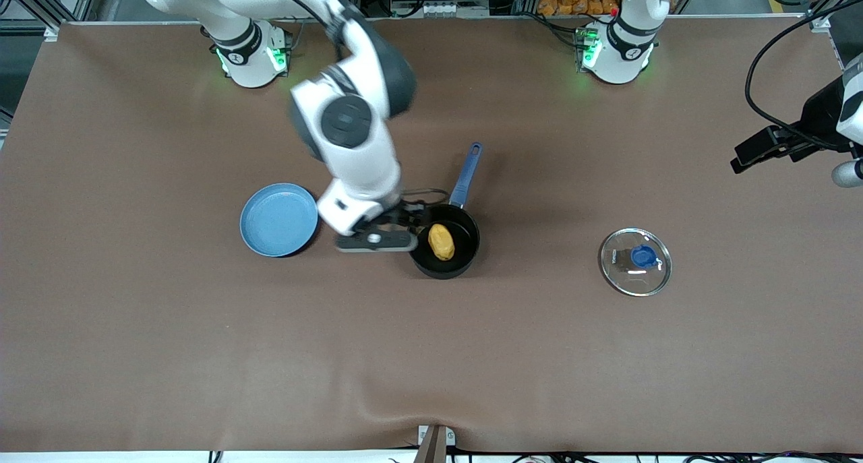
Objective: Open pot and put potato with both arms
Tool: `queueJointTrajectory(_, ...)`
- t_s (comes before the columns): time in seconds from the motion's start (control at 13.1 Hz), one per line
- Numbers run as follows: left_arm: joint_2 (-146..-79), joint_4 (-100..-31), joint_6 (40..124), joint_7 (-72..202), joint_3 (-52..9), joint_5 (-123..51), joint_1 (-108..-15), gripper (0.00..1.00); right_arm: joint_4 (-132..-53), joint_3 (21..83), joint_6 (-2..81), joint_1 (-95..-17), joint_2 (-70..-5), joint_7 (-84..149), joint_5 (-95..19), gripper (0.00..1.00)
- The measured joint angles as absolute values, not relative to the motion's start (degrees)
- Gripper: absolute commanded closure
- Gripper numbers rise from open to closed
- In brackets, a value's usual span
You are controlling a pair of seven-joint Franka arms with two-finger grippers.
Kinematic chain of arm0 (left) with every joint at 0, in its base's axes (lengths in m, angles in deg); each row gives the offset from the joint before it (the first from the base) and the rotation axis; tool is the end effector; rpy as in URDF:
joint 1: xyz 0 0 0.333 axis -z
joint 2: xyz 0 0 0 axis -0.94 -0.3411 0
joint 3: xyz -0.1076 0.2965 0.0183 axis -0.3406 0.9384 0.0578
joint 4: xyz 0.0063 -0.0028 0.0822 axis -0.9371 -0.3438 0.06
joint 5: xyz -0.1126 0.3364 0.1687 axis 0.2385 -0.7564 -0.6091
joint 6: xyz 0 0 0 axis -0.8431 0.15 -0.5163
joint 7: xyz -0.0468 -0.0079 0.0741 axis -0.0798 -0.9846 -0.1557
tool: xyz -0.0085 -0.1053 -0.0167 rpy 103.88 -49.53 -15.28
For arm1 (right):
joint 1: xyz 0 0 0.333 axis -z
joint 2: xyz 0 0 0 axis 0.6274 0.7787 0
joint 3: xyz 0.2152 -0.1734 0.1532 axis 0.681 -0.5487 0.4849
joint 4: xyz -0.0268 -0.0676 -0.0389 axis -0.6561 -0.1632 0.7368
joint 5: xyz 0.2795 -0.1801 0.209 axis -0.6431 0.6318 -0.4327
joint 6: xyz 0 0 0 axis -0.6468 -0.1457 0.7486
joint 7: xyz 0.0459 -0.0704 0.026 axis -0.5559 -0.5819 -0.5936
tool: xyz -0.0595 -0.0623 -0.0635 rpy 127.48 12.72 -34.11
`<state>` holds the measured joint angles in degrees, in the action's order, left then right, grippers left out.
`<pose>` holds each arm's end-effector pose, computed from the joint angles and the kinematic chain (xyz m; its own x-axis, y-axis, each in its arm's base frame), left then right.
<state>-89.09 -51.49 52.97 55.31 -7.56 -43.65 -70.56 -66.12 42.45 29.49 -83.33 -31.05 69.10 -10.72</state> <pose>0.5630 -0.0370 0.6325 0.9774 0.2110 -0.0127 0.2112 -0.9772 0.0232 0.5926 0.3990 0.4724 0.9983 -0.0386 0.0433 -0.0358 -0.9973 -0.0641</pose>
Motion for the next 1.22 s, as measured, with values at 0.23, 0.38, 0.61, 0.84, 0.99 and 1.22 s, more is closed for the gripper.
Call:
queueJointTrajectory(0.23, -89.1, -51.5, 53.0, 55.3, -7.6, -43.6, -70.6, 0.0, -66.2, 42.5, 19.9, -77.6, -39.4, 68.6, -10.7, 0.0)
queueJointTrajectory(0.38, -89.1, -51.6, 53.0, 55.3, -7.6, -43.6, -70.6, 0.0, -66.8, 42.7, 15.7, -73.0, -44.2, 68.4, -10.7, 0.0)
queueJointTrajectory(0.61, -89.1, -51.6, 53.0, 55.3, -7.6, -43.6, -70.6, 0.0, -68.6, 42.8, 12.3, -65.3, -50.1, 67.4, -9.3, 0.0)
queueJointTrajectory(0.84, -89.2, -51.6, 53.0, 55.3, -7.6, -43.6, -70.6, 0.0, -70.8, 42.8, 10.9, -59.4, -54.9, 55.1, -3.8, 0.0)
queueJointTrajectory(0.99, -89.2, -51.6, 53.0, 55.3, -7.6, -43.6, -70.5, 0.0, -72.1, 42.9, 10.9, -55.3, -57.0, 47.3, -2.2, 0.0)
queueJointTrajectory(1.22, -89.2, -51.6, 53.0, 55.3, -7.6, -43.6, -70.5, 0.0, -76.3, 42.9, 11.2, -47.7, -59.9, 38.3, -2.2, 0.0)
